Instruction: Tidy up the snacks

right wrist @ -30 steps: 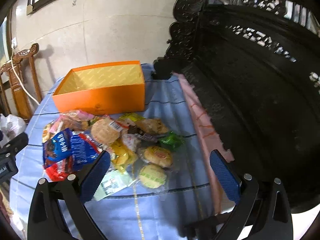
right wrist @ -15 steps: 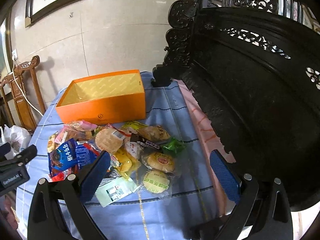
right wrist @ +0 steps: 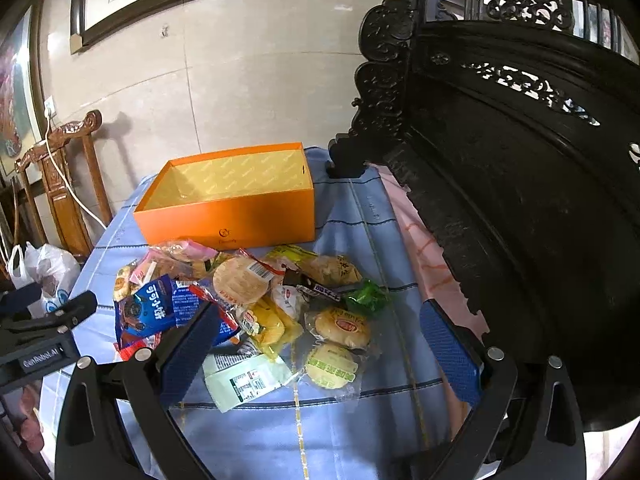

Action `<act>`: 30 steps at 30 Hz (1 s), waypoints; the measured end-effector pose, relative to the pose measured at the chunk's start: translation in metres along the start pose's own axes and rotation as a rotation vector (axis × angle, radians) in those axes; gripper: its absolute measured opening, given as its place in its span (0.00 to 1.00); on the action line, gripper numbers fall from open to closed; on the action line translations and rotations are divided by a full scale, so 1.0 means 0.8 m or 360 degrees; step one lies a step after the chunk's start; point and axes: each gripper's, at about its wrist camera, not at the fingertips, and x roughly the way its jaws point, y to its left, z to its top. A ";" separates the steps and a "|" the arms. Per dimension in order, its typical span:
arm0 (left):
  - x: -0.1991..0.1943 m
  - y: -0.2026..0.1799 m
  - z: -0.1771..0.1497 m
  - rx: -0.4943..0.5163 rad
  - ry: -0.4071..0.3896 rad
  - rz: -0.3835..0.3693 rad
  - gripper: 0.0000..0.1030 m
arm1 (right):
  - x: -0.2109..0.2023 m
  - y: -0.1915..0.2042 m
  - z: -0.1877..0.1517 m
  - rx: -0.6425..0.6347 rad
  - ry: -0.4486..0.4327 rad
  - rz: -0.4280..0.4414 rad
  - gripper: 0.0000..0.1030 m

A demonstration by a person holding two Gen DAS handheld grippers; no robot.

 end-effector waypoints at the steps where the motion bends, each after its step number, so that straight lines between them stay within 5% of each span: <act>1: 0.000 0.000 0.000 -0.0009 0.0003 -0.0015 0.96 | 0.001 0.000 -0.001 -0.0004 0.0006 0.0000 0.97; 9: 0.010 0.002 -0.003 -0.0022 0.0029 -0.0022 0.96 | 0.013 -0.002 -0.004 0.0028 0.0050 0.0035 0.97; 14: 0.028 -0.003 -0.006 0.0048 -0.0103 -0.0054 0.96 | 0.047 -0.011 -0.007 0.0055 0.0061 0.0088 0.97; 20: 0.122 -0.008 -0.008 0.0097 -0.0038 -0.0114 0.96 | 0.136 -0.004 0.006 0.0167 0.0093 0.0510 0.97; 25: 0.184 -0.040 -0.030 0.0257 0.0049 -0.0232 0.96 | 0.236 0.043 0.034 0.0174 0.0294 0.0543 0.97; 30: 0.210 -0.082 -0.042 0.0459 -0.0033 -0.0146 0.96 | 0.300 0.096 0.035 0.0010 0.0523 0.0553 0.97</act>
